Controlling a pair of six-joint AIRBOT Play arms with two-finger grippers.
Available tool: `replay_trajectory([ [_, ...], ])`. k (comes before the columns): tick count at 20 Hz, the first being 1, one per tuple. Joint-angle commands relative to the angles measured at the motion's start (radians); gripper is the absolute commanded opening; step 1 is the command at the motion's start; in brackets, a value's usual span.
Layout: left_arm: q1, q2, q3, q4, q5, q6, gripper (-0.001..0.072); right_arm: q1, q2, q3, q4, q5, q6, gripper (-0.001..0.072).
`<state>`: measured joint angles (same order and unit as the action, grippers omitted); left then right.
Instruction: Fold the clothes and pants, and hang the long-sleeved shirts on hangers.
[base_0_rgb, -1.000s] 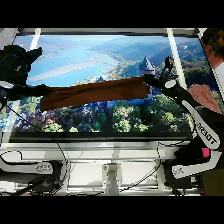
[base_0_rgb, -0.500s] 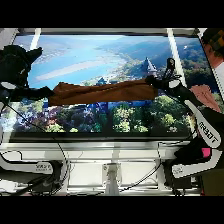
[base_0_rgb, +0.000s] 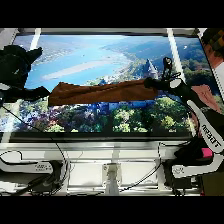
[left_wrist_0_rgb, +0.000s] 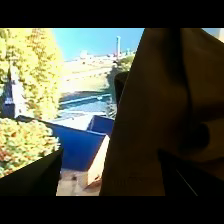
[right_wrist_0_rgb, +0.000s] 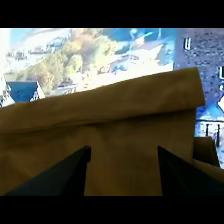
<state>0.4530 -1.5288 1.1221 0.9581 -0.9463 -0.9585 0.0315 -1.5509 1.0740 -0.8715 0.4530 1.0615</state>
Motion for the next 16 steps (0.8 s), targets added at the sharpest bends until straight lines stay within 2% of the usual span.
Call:
replay_trajectory([
  [1,0.004,-0.009,0.001,-0.005,-0.031,0.0,0.0715,0.0,0.005,0.0,-0.031,0.026,0.001,0.049],
  [4,0.006,-0.053,0.002,-0.046,-0.102,0.0,0.0716,0.0,0.006,0.0,-0.031,0.026,0.001,0.049],
  [6,0.006,-0.093,0.005,-0.134,-0.106,0.006,0.0716,0.0,0.007,0.0,-0.031,0.026,0.001,0.049],
  [10,0.005,-0.172,0.049,-0.19,-0.129,0.008,0.0716,0.0,0.015,0.0,-0.031,0.026,0.0,0.0483],
  [14,-0.006,-0.204,0.064,-0.301,-0.164,0.123,0.0707,0.0,0.037,0.0,-0.031,0.026,0.0,0.0483],
  [15,-0.013,-0.21,0.063,-0.298,-0.166,0.125,0.0684,0.0,0.045,0.0,-0.031,0.025,0.0,0.0483],
  [16,-0.021,-0.216,0.063,-0.293,-0.166,0.126,0.0607,0.0,0.057,0.0,-0.031,0.025,0.0,0.0483],
])
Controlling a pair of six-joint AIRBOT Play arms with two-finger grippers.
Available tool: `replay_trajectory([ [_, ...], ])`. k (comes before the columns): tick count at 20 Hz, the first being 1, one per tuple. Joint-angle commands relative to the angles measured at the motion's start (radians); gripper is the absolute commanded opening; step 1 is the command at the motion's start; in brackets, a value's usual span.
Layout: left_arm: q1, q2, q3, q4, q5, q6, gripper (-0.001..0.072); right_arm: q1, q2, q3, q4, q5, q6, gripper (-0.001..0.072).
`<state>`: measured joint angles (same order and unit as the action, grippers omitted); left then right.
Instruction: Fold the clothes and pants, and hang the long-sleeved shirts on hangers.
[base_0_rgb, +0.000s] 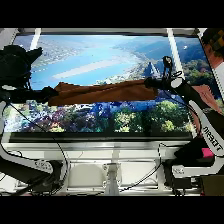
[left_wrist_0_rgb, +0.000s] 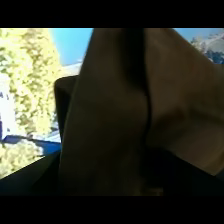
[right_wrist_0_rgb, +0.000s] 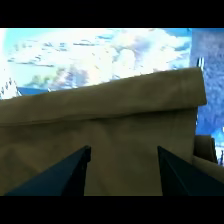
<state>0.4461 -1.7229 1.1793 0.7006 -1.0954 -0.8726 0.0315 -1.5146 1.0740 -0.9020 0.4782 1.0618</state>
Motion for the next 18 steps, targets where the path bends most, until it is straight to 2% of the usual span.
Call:
replay_trajectory([
  [1,-0.021,-0.029,0.006,-0.036,-0.016,0.044,0.0532,0.0,0.033,0.0,0.0,-0.002,0.0,0.0483],
  [3,-0.04,-0.046,0.006,-0.036,-0.012,0.068,0.0396,0.0,0.062,0.0,0.0,-0.003,0.0,0.0483],
  [5,-0.059,-0.055,0.006,-0.04,-0.009,0.118,0.002,0.0,0.096,0.0,0.0,-0.002,0.0,0.0482],
  [9,-0.071,-0.007,0.049,-0.06,-0.023,0.14,0.0019,0.001,0.17,0.0,0.031,-0.018,0.0,0.0481],
  [10,-0.071,0.02,0.068,-0.059,-0.045,0.14,0.0019,0.001,0.187,0.0,0.051,-0.024,0.0,0.0461],
  [11,-0.07,0.053,0.085,-0.059,-0.071,0.14,0.0019,0.003,0.202,0.0,0.084,-0.029,0.0,0.0381],
  [12,-0.07,0.094,0.099,-0.059,-0.092,0.127,0.0019,0.01,0.21,0.0,0.119,-0.034,0.0,0.0246],
  [13,-0.071,0.139,0.105,-0.06,-0.1,0.095,0.0019,0.026,0.212,0.0,0.149,-0.045,0.0,0.0065],
  [14,-0.071,0.18,0.105,-0.059,-0.1,0.059,0.002,0.048,0.211,0.0,0.168,-0.067,0.0,0.001],
  [16,-0.072,0.258,0.105,-0.059,-0.103,0.015,0.002,0.119,0.203,0.0,0.174,-0.135,0.009,0.0009],
  [18,-0.076,0.317,0.105,-0.059,-0.103,-0.035,0.002,0.204,0.175,0.006,0.19,-0.175,0.1,0.0008],
])
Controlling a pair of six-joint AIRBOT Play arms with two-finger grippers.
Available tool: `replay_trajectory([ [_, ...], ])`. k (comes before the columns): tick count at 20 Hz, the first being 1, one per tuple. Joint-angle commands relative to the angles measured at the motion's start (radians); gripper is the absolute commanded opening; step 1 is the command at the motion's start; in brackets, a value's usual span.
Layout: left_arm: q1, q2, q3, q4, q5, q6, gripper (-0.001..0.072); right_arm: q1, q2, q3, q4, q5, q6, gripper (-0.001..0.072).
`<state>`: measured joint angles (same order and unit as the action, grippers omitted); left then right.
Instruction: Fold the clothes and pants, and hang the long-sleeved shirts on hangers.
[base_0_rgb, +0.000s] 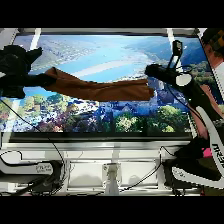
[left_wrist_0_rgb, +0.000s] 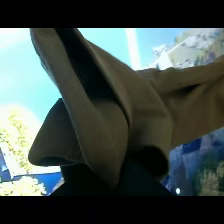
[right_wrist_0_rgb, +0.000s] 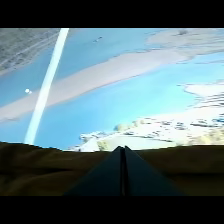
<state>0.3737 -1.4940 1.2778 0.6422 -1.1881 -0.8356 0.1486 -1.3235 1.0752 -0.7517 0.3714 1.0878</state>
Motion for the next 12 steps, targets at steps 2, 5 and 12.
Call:
replay_trajectory([
  [2,-0.012,0.13,0.006,-0.008,-0.014,-0.127,0.002,0.174,-0.087,0.061,0.04,-0.042,0.144,0.0007],
  [5,-0.047,0.159,0.006,-0.064,-0.014,-0.139,0.002,0.272,-0.26,0.226,0.039,0.069,0.185,0.0006],
  [12,-0.111,0.159,0.006,-0.284,-0.005,-0.148,0.002,0.412,-0.62,0.546,0.041,0.245,0.434,0.0006],
])
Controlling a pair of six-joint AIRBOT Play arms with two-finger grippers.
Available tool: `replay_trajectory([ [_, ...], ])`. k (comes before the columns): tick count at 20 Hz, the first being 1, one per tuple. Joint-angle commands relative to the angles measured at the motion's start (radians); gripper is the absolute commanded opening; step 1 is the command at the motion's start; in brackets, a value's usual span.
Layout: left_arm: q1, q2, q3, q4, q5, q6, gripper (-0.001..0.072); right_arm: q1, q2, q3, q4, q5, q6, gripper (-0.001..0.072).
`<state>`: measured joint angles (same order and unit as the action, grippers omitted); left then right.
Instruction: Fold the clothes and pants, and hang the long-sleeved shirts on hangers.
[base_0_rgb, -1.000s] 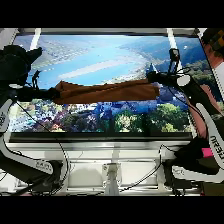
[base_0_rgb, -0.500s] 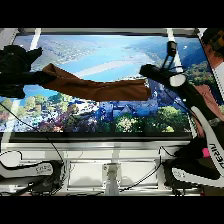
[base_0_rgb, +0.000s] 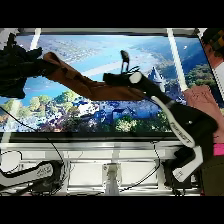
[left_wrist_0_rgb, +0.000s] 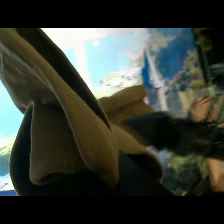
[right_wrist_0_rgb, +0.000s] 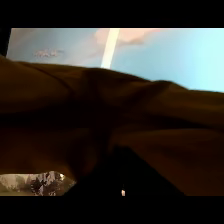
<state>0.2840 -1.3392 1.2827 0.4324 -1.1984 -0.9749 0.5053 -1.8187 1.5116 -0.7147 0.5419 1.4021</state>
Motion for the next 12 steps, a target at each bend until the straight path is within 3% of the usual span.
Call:
replay_trajectory([
  [1,-0.026,0.004,0.001,-0.074,0.004,-0.009,0.002,0.075,-0.154,0.138,0.004,0.076,0.138,0.0006],
  [6,-0.086,-0.011,0.001,-0.074,0.013,-0.008,0.002,0.178,-0.274,0.258,0.004,0.077,0.262,0.0006],
  [8,-0.127,-0.026,0.001,-0.074,0.022,-0.009,0.002,0.194,-0.277,0.263,-0.015,0.096,0.261,0.0006],
  [12,-0.217,-0.055,0.0,-0.074,0.1,-0.006,0.002,0.11,-0.225,0.307,-0.237,0.28,0.257,0.0007],
])
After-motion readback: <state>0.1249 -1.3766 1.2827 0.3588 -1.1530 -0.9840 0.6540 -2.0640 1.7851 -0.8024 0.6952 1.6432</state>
